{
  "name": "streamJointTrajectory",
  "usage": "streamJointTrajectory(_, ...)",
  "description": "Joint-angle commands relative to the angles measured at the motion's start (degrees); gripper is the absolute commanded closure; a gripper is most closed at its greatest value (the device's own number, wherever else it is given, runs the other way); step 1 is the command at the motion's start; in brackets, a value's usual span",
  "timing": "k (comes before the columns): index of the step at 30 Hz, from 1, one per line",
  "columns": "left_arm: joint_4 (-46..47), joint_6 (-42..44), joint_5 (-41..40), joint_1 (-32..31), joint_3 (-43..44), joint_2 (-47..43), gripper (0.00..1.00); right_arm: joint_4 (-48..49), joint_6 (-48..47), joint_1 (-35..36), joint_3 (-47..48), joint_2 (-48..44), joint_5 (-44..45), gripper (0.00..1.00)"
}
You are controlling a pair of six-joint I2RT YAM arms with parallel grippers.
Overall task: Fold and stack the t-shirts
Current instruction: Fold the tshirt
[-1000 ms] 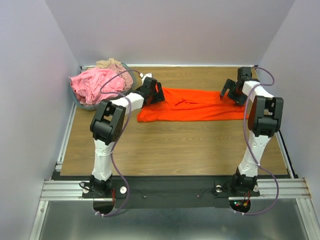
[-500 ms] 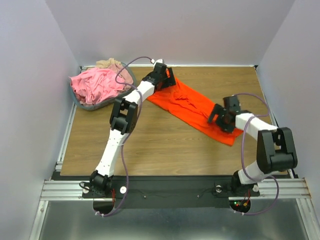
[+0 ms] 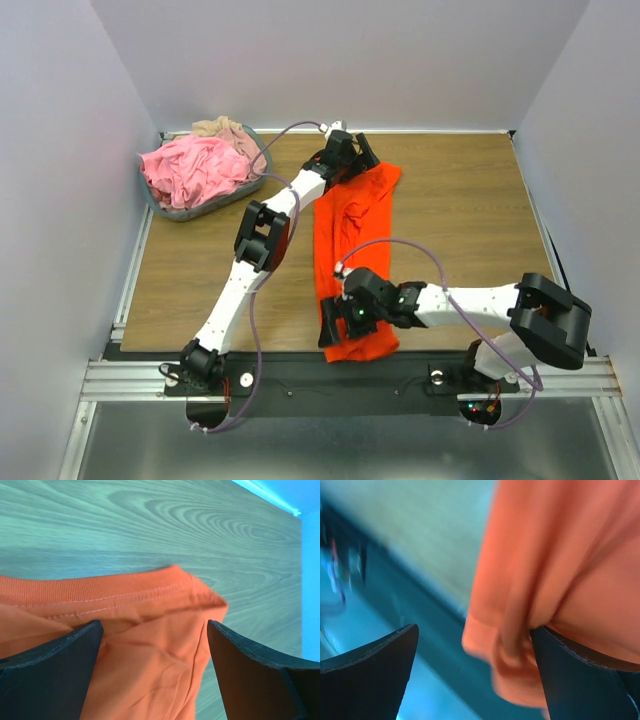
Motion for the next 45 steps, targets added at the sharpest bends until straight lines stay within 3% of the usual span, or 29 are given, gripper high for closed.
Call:
streamJointTrajectory(1,-2.25,-4.0,1.01,-0.79,1.22,2.54,0.01,-3.63,-3.54,7.76,1.87,0.89,-10.73,0.0)
streamJointTrajectory(5,-2.25,-4.7,0.83,-0.79,1.31,2.37,0.01,-3.8,-4.42,9.97,2.32,-5.77,-14.34,0.0)
streamJointTrajectory(9,-1.37,-4.96,0.74,-0.79,1.74,2.46,0.01,-7.3,-4.25,9.88,3.28,-11.59,-7.69,0.0)
streamJointTrajectory(17,4.87,-6.81,1.79,-0.7,5.52,3.77,0.01,-18.21,-1.44,8.74,9.87,-11.25,9.73,0.0)
streamJointTrajectory(23,9.0,-6.29,3.73,-0.53,8.16,3.51,0.01,-19.27,-3.62,-6.8,9.79,-9.5,9.83,0.0)
streamJointTrajectory(24,9.18,-5.24,6.17,-0.61,7.81,1.25,0.01,-19.27,-6.07,-11.78,10.92,-8.01,11.13,0.0)
streamJointTrajectory(28,8.39,-0.49,7.16,-0.61,5.79,-7.28,0.01,-19.19,-10.65,-19.29,17.06,-0.29,11.41,0.0)
streamJointTrajectory(31,6.63,4.16,8.56,-0.7,-0.6,-18.25,0.01,-19.1,-14.08,-24.04,24.71,4.12,12.72,0.0)
streamJointTrajectory(35,5.4,10.4,7.96,-0.88,-18.34,-35.83,0.01,-19.1,-16.8,-29.75,35.16,13.34,12.9,0.0)
streamJointTrajectory(38,5.75,12.44,3.39,-0.88,-40.87,-53.63,0.01,-19.18,-20.14,-30.46,43.96,21.78,16.4,0.0)
streamJointTrajectory(40,6.71,11.21,0.67,-1.14,-50.67,-60.44,0.01,-19.36,-20.59,-30.81,47.91,27.93,18.96,0.0)
streamJointTrajectory(41,9.33,10.68,-0.65,-1.32,-60.73,-66.91,0.01,-19.36,-20.94,-31.25,50.98,29.78,20.45,0.0)
streamJointTrajectory(45,11.55,7.79,-3.03,-4.03,-80.75,-80.22,0.01,-19.71,-23.49,-32.13,58.03,37.34,22.75,0.0)
